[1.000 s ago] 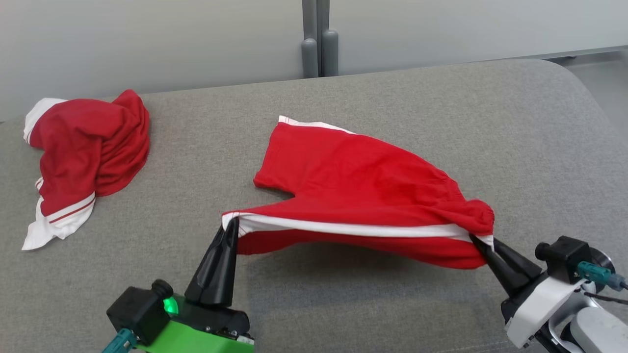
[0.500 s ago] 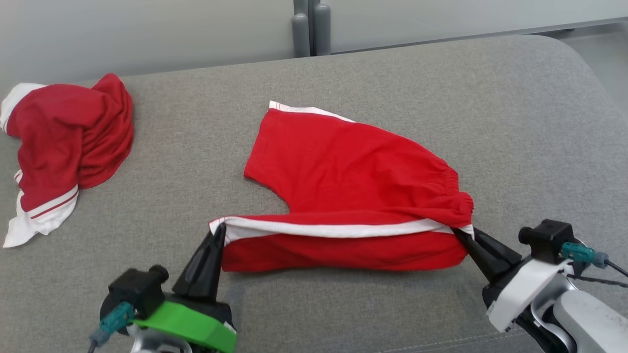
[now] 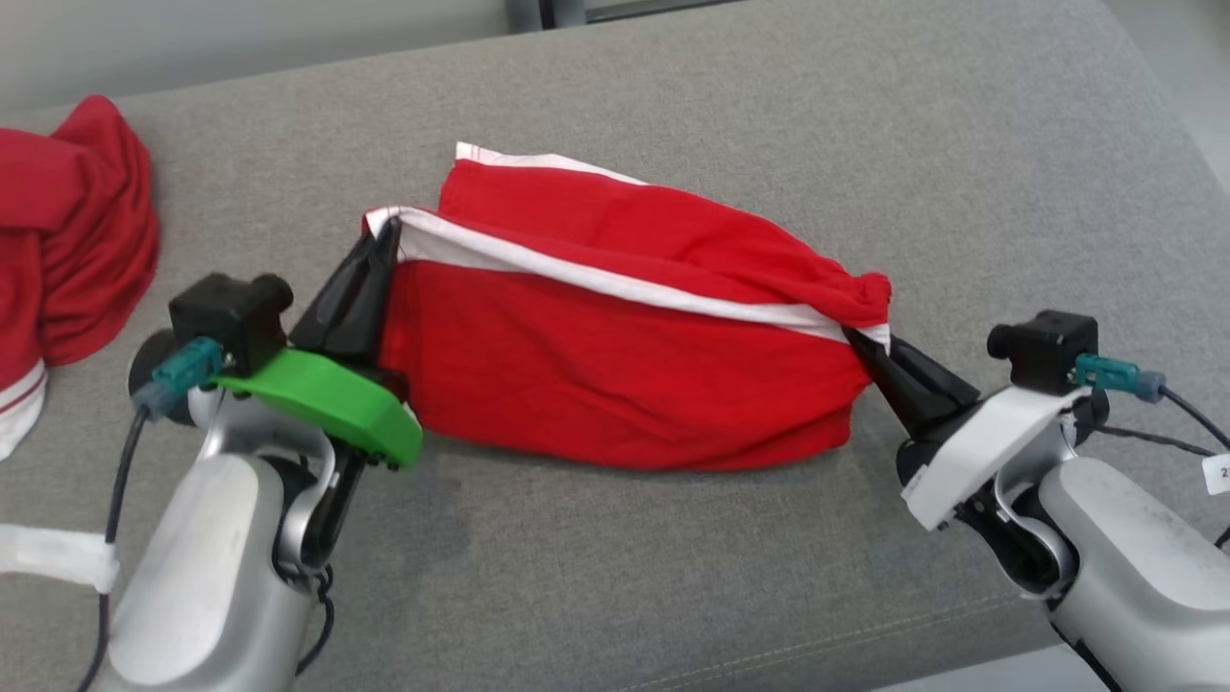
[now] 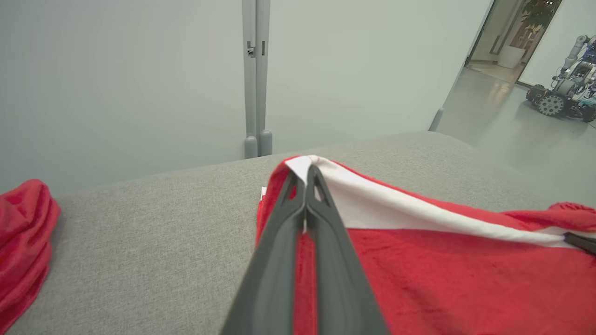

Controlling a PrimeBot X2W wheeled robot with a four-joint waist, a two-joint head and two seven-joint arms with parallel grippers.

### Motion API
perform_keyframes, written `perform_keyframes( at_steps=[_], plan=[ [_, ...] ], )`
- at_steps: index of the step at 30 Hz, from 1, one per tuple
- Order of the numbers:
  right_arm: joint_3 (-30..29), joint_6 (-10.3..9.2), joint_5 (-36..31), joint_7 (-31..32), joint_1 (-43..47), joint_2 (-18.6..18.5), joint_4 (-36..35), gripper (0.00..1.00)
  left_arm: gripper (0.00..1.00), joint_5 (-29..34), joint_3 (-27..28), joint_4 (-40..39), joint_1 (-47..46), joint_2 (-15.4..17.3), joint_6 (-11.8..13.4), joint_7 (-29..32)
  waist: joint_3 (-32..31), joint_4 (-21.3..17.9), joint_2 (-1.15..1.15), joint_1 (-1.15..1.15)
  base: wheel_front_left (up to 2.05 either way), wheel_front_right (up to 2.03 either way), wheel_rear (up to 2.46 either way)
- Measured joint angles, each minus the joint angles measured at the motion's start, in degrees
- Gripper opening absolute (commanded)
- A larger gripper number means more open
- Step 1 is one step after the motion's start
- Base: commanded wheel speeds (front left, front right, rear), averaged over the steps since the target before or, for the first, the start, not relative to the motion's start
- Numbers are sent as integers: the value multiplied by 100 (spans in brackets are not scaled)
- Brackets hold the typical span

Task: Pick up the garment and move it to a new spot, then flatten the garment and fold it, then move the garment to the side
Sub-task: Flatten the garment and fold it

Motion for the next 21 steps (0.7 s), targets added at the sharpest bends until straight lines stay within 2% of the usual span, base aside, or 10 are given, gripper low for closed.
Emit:
perform_keyframes(
  at_steps=[11, 21],
  plan=[
    [-23, 0, 196, -22, -848, 563, 424, 0, 0, 198, 82, 975, -1510, 127, -9, 378, 809, -574, 0, 0, 0, 0, 0],
    [59, 0, 198, -168, -1484, 984, 951, 0, 0, 299, 167, 1898, -2253, 226, -49, 365, 1460, -995, 0, 1, 0, 0, 0]
  ],
)
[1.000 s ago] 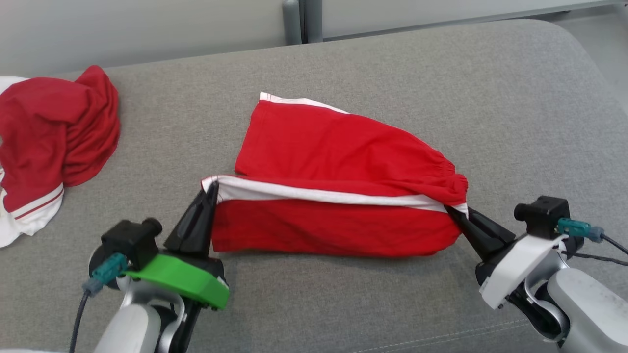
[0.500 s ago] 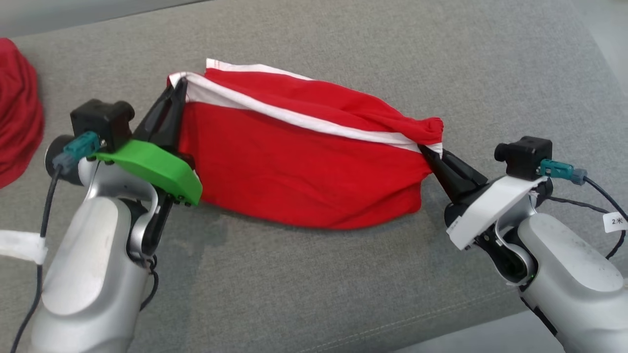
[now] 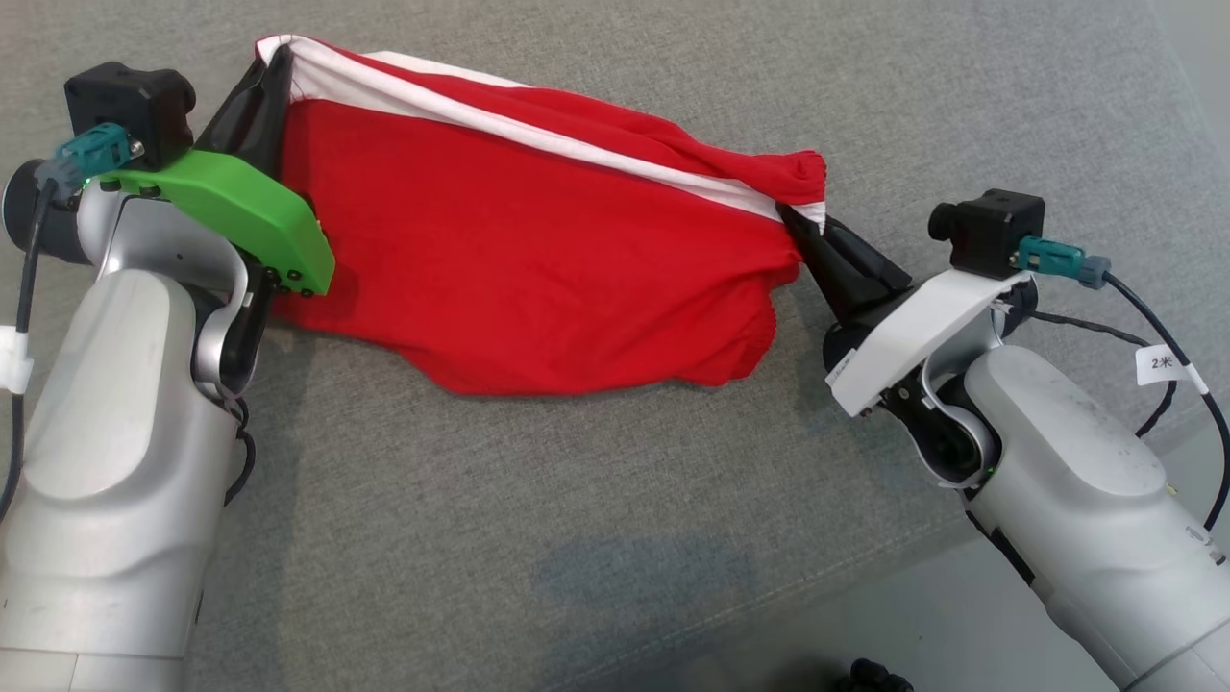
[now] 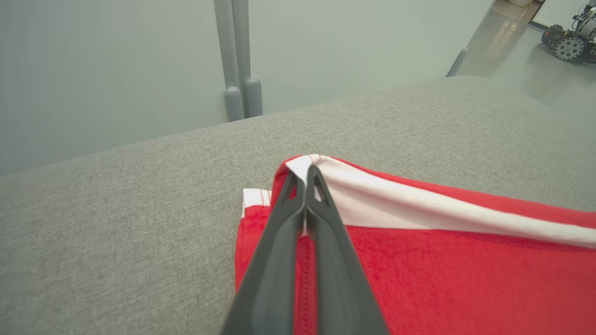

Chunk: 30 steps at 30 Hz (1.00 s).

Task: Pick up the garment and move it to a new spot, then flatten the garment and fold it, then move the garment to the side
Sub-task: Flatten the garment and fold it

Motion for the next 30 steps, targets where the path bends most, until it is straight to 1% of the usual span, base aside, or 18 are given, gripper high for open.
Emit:
perform_keyframes(
  at_steps=[4, 5, 6, 7, 8, 9, 10, 15, 19, 23, 30],
  plan=[
    [115, 0, 0, -45, -114, 47, 200, 0, 0, 63, -5, 304, -181, -14, -8, -56, 145, -98, 0, 0, 0, 0, 0],
    [142, 0, 0, -46, -143, 68, 246, 0, 8, 85, -5, 382, -218, -16, -8, -69, 167, -113, 0, 0, 0, 0, 0],
    [164, 0, 0, -51, -183, 90, 294, 5, 15, 100, -1, 446, -247, -22, -8, -108, 185, -125, 0, 0, 0, 0, 0],
    [176, 0, 0, -60, -214, 108, 331, 28, 28, 100, 0, 522, -280, -32, -7, -123, 197, -132, 0, 0, 0, 0, 0],
    [189, 0, 0, -99, -243, 127, 364, 46, 49, 100, 12, 587, -308, -40, -7, -158, 203, -134, 0, 0, 0, 0, 0],
    [200, 0, 0, -103, -275, 148, 400, 94, 87, 100, 21, 630, -330, -48, -7, -182, 204, -132, 0, 0, 0, 0, 0],
    [213, 0, -1, -118, -308, 160, 426, 100, 100, 100, 27, 681, -363, -58, -7, -222, 203, -130, 0, 0, 0, 0, 0],
    [259, 0, -19, -222, -357, 131, 573, 100, 100, 101, 24, 954, -545, -140, -8, -400, 154, -90, 0, 0, 0, 0, 0],
    [316, 0, -41, -250, -356, 68, 655, 100, 100, 143, 9, 1166, -550, -141, -9, -530, 62, -50, 0, 0, 0, 0, 0],
    [274, 0, -137, -304, -341, -123, 771, 100, 100, 141, 5, 1359, -552, -185, -54, -661, -61, -6, 0, 0, 0, 0, 0],
    [-33, 0, -209, -354, -51, -481, 932, 100, 100, -5, -8, 1853, -342, -358, -118, -703, -353, 99, 0, 0, 0, 0, 0]
  ],
)
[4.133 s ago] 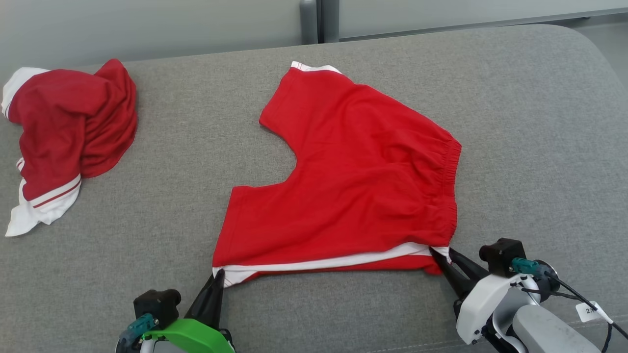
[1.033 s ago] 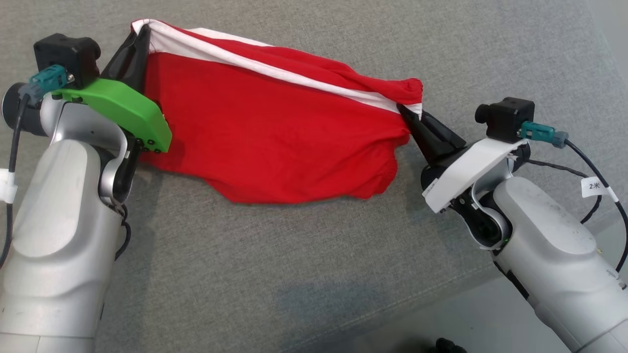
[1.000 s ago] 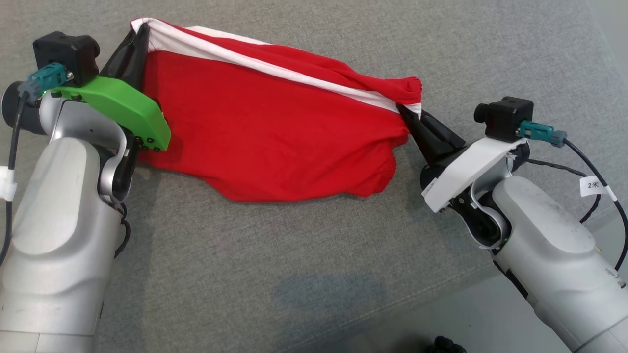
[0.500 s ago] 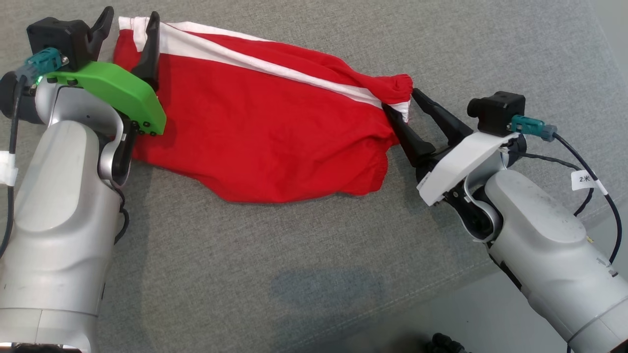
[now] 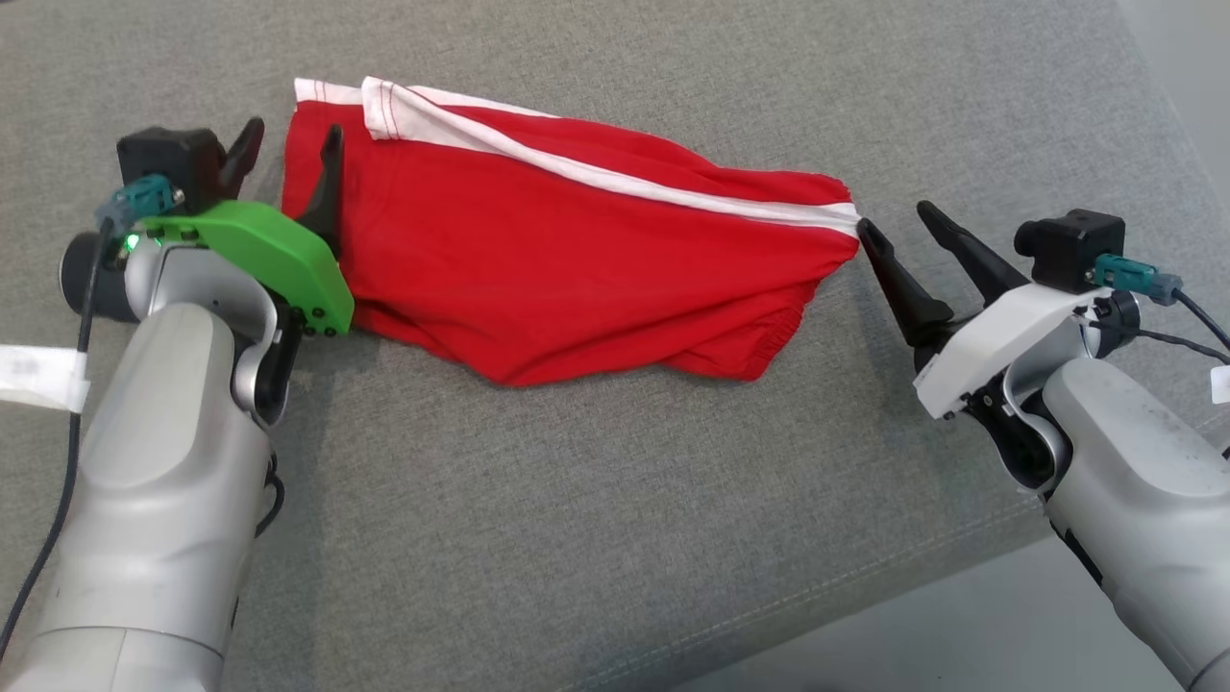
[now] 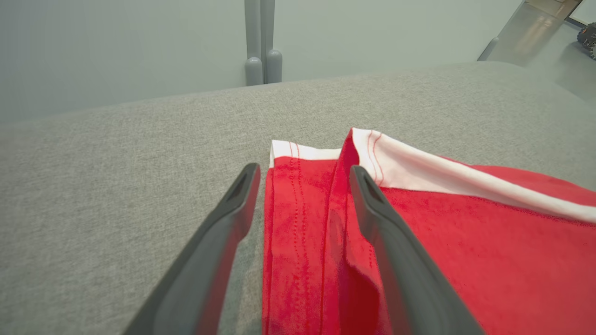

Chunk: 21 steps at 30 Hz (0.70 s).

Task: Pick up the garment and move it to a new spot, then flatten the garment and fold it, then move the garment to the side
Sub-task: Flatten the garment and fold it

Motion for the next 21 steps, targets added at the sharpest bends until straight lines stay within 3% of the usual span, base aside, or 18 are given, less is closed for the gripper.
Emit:
perform_keyframes(
  at_steps=[13, 21],
  plan=[
    [-227, -10, -21, 0, 151, -55, -104, 100, 100, -267, -146, 304, 315, -183, -144, -48, -428, 218, 0, 0, 0, 0, 0],
    [-438, -27, -190, -1, 236, -113, -308, 100, 100, -271, -338, 446, 330, -187, -192, 113, -438, 96, 0, -1, 0, 0, 0]
  ],
)
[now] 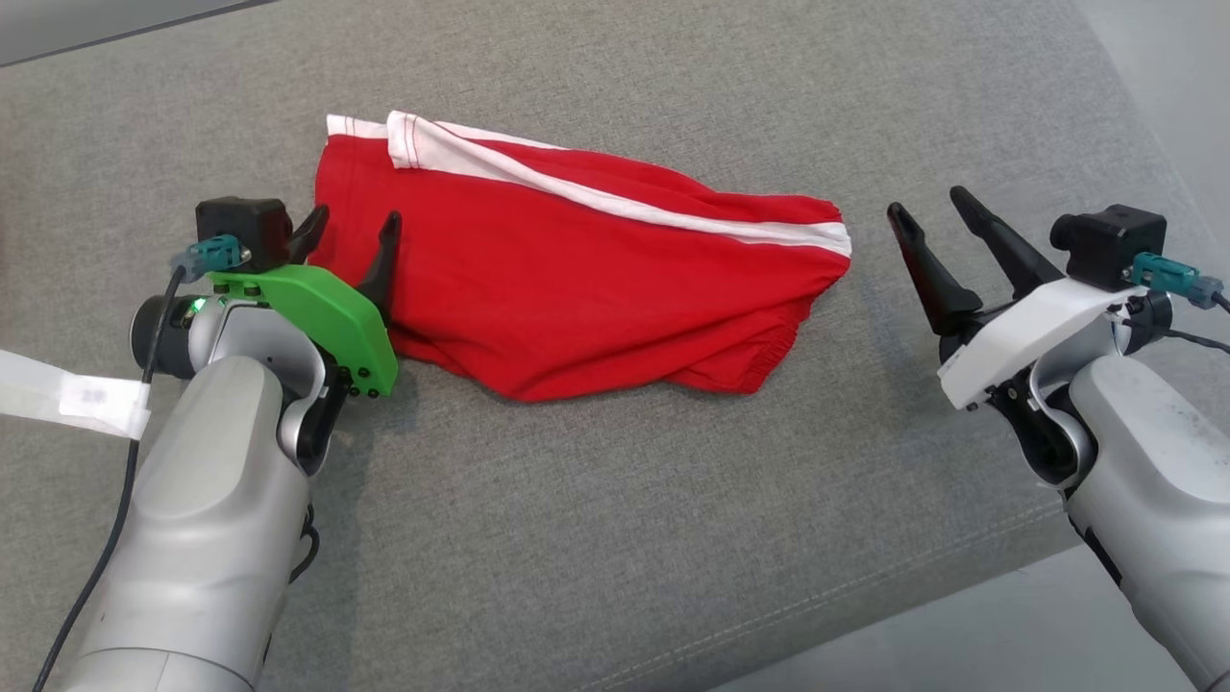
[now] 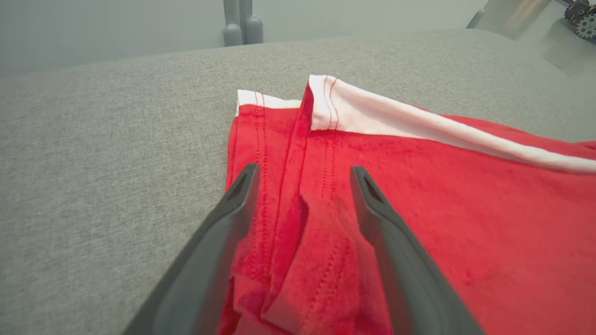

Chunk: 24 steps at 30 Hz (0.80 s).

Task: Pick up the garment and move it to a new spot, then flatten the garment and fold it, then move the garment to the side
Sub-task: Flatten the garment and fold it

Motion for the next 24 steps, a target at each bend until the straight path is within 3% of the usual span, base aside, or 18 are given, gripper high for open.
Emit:
perform_keyframes(
  at_steps=[13, 14, 15, 16, 17, 18, 19, 24],
  plan=[
    [-379, -97, -169, -18, 222, -62, -419, 100, 100, 8, -194, 333, -7, 53, -43, 352, 18, -157, 0, 0, 0, 0, 0],
    [-399, -97, -185, -19, 228, -62, -450, 100, 92, 8, -188, 352, -8, 57, -43, 377, 16, -157, 0, 0, 0, 0, 0],
    [-417, -97, -188, -19, 230, -63, -485, 100, 76, 7, -187, 367, -9, 59, -43, 387, 15, -156, 0, 0, 0, 0, 0],
    [-438, -97, -213, -19, 231, -62, -523, 100, 76, 7, -187, 378, -11, 59, -43, 388, 14, -155, 0, 0, 0, 0, 0],
    [-438, -97, -213, -19, 231, -62, -523, 100, 49, 7, -187, 378, -11, 59, -43, 388, 14, -155, 0, 0, 0, 0, 0],
    [-460, -97, -260, -19, 231, -62, -549, 100, 29, 7, -188, 388, -16, 59, -44, 391, 12, -154, 0, 0, 0, 0, 0],
    [-487, -97, -297, -19, 234, -63, -578, 100, 0, 7, -189, 392, -23, 59, -44, 390, 10, -152, 0, 0, 0, 0, 0],
    [-598, -99, -374, -26, 260, -65, -719, 100, 0, -27, -149, 399, -28, 59, -44, 276, -2, -132, 0, 0, 0, 0, 0]
  ],
)
